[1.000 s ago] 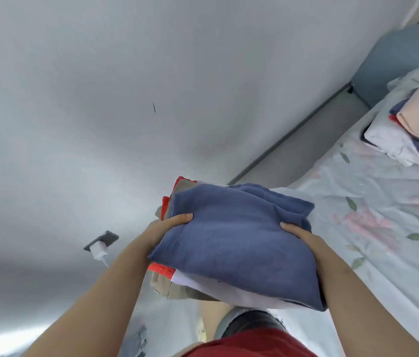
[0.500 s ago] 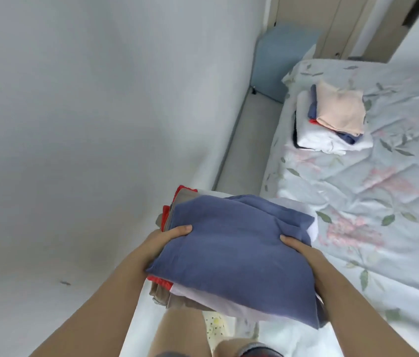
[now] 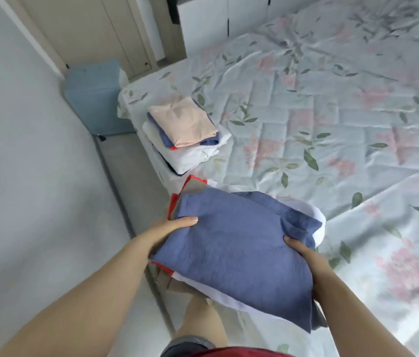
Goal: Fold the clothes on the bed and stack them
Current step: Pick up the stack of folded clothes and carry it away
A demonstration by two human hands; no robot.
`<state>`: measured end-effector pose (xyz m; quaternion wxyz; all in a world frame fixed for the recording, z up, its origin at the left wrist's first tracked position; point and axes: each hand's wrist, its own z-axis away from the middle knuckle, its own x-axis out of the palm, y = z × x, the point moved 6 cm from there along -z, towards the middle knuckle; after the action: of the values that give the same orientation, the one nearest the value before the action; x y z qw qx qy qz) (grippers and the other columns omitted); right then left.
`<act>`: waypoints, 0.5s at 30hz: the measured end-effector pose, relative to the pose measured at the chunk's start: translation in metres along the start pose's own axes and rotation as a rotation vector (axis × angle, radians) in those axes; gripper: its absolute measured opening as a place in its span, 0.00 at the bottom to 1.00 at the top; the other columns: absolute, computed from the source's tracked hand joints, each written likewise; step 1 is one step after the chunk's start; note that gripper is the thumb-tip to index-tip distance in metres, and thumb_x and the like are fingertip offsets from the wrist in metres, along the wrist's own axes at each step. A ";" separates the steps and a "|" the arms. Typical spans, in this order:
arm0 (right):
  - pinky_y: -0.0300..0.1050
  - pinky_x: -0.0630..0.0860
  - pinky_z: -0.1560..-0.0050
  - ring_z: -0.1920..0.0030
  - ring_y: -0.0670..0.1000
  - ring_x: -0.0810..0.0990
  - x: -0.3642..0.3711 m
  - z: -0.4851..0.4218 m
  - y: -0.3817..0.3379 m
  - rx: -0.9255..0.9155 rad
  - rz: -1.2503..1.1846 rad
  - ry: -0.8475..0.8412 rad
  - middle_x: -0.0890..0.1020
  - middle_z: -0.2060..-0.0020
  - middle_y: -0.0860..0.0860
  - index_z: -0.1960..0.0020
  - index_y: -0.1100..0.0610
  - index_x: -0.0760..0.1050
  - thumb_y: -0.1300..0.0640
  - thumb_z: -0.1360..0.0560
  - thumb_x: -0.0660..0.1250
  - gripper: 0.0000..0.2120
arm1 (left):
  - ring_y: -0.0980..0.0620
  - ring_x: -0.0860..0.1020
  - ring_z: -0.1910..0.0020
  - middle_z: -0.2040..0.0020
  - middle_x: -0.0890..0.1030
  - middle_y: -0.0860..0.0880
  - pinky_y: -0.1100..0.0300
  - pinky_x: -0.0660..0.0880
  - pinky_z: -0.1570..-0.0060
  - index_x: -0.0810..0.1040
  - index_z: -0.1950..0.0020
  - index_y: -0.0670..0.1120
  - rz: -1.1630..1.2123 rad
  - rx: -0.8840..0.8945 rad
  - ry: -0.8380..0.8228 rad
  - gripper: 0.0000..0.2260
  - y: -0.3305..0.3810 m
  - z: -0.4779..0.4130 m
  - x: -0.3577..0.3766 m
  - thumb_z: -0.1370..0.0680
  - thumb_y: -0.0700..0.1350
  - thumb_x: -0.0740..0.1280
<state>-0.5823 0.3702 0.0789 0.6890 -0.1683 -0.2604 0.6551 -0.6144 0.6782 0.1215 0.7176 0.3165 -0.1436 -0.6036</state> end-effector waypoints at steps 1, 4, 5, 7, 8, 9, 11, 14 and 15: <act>0.52 0.75 0.55 0.51 0.60 0.82 0.001 -0.008 -0.001 0.002 -0.035 0.046 0.84 0.52 0.58 0.44 0.58 0.78 0.47 0.36 0.74 0.24 | 0.49 0.78 0.52 0.51 0.79 0.45 0.53 0.75 0.48 0.77 0.46 0.41 -0.071 0.013 -0.033 0.13 0.017 -0.017 0.004 0.26 0.46 0.71; 0.53 0.76 0.53 0.50 0.61 0.82 0.005 -0.024 -0.003 0.034 -0.134 0.173 0.84 0.52 0.58 0.44 0.59 0.78 0.44 0.42 0.75 0.30 | 0.49 0.77 0.45 0.46 0.81 0.49 0.53 0.70 0.38 0.77 0.44 0.48 -0.273 0.019 -0.130 0.18 0.060 -0.057 0.011 0.30 0.54 0.74; 0.53 0.76 0.53 0.51 0.61 0.82 0.008 -0.028 -0.001 0.047 -0.166 0.202 0.84 0.52 0.58 0.45 0.58 0.78 0.44 0.42 0.75 0.30 | 0.50 0.78 0.45 0.47 0.81 0.50 0.53 0.71 0.39 0.78 0.45 0.49 -0.321 0.013 -0.170 0.24 0.071 -0.068 0.014 0.35 0.59 0.76; 0.52 0.76 0.55 0.53 0.60 0.82 0.010 -0.033 0.003 0.050 -0.237 0.286 0.84 0.53 0.58 0.47 0.58 0.78 0.45 0.39 0.75 0.26 | 0.50 0.80 0.46 0.47 0.83 0.50 0.52 0.73 0.39 0.78 0.43 0.49 -0.413 -0.004 -0.264 0.35 0.087 -0.095 0.026 0.45 0.63 0.76; 0.52 0.76 0.55 0.54 0.59 0.82 0.010 -0.033 0.004 0.041 -0.270 0.325 0.84 0.54 0.57 0.47 0.58 0.78 0.46 0.36 0.74 0.22 | 0.50 0.80 0.47 0.47 0.83 0.50 0.53 0.74 0.40 0.78 0.42 0.49 -0.463 -0.021 -0.308 0.36 0.093 -0.106 0.034 0.45 0.63 0.76; 0.51 0.76 0.56 0.55 0.59 0.82 0.010 -0.031 0.006 0.030 -0.296 0.362 0.84 0.55 0.57 0.48 0.58 0.78 0.47 0.32 0.73 0.18 | 0.51 0.80 0.48 0.47 0.82 0.50 0.54 0.74 0.42 0.77 0.42 0.49 -0.505 -0.031 -0.343 0.32 0.097 -0.115 0.042 0.41 0.62 0.77; 0.50 0.75 0.60 0.58 0.57 0.81 0.009 -0.023 0.016 0.024 -0.358 0.456 0.83 0.58 0.56 0.50 0.57 0.77 0.50 0.28 0.71 0.13 | 0.53 0.79 0.51 0.49 0.82 0.50 0.59 0.73 0.48 0.77 0.46 0.49 -0.569 -0.033 -0.405 0.19 0.102 -0.129 0.063 0.31 0.55 0.74; 0.48 0.74 0.63 0.61 0.56 0.79 0.003 -0.012 0.038 0.025 -0.439 0.566 0.82 0.61 0.55 0.53 0.58 0.76 0.51 0.26 0.69 0.10 | 0.54 0.78 0.55 0.50 0.81 0.50 0.62 0.73 0.55 0.76 0.46 0.48 -0.669 -0.003 -0.446 0.15 0.100 -0.144 0.096 0.28 0.51 0.73; 0.48 0.73 0.63 0.61 0.55 0.79 -0.002 -0.015 0.048 0.017 -0.446 0.590 0.82 0.59 0.57 0.51 0.59 0.76 0.52 0.26 0.69 0.10 | 0.53 0.78 0.53 0.47 0.81 0.49 0.61 0.73 0.52 0.75 0.42 0.48 -0.685 0.011 -0.430 0.18 0.095 -0.150 0.105 0.29 0.50 0.74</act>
<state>-0.6130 0.3736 0.0391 0.8617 -0.2832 -0.0755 0.4142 -0.4284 0.6263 0.0482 0.4270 0.2165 -0.1800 -0.8593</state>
